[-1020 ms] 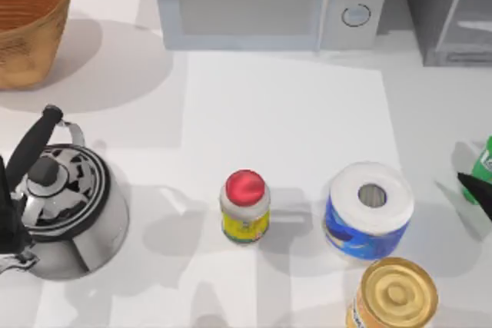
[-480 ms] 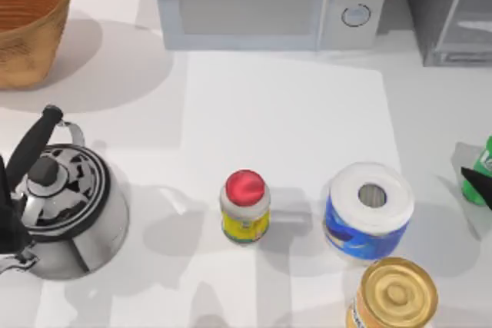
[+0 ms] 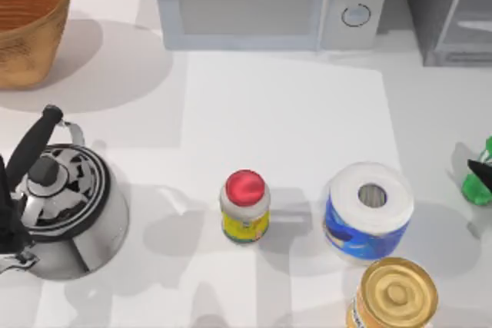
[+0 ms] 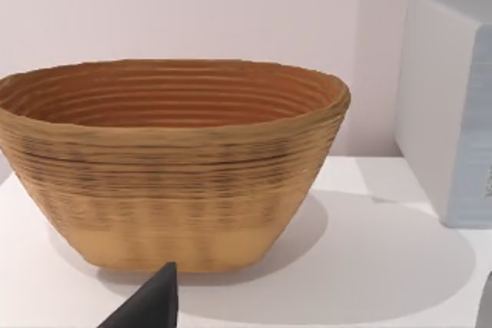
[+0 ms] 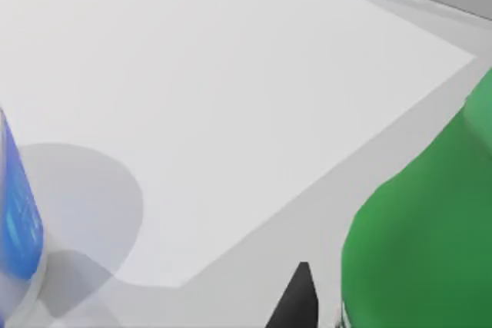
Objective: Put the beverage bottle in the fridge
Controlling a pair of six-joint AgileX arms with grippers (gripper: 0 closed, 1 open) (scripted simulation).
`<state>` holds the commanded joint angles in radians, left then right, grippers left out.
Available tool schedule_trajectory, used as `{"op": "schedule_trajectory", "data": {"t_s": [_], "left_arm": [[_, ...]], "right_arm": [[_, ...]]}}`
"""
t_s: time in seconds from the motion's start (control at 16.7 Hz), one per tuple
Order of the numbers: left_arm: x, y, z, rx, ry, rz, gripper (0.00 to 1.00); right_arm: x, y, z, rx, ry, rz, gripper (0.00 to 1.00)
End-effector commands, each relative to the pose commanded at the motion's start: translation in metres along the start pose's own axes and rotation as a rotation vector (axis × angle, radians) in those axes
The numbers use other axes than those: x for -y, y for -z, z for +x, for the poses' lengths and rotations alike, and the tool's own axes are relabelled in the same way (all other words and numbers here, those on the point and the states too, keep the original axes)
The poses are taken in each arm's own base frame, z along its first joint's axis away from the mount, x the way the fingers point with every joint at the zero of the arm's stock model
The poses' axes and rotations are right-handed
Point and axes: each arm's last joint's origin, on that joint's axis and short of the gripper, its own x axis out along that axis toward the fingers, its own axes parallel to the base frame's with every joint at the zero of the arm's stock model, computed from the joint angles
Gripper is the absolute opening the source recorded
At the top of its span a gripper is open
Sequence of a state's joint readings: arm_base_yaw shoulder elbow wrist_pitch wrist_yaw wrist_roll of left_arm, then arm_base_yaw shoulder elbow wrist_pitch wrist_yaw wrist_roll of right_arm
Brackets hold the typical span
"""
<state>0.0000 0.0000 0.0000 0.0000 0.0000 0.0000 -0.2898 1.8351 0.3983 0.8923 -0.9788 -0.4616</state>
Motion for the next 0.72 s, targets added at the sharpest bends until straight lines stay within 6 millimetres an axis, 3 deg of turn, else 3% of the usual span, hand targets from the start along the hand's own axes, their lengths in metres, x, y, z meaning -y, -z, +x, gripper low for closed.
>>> {"op": "schedule_trajectory", "data": {"t_s": [0.6, 0.72], "left_arm": [[0.000, 0.000, 0.000, 0.000, 0.000, 0.000, 1.00], [0.000, 0.000, 0.000, 0.000, 0.000, 0.000, 1.00]], "right_arm": [[0.001, 0.000, -0.001, 0.000, 0.003, 0.000, 0.01], [0.010, -0.008, -0.003, 0.010, 0.019, -0.034, 0.01]]}}
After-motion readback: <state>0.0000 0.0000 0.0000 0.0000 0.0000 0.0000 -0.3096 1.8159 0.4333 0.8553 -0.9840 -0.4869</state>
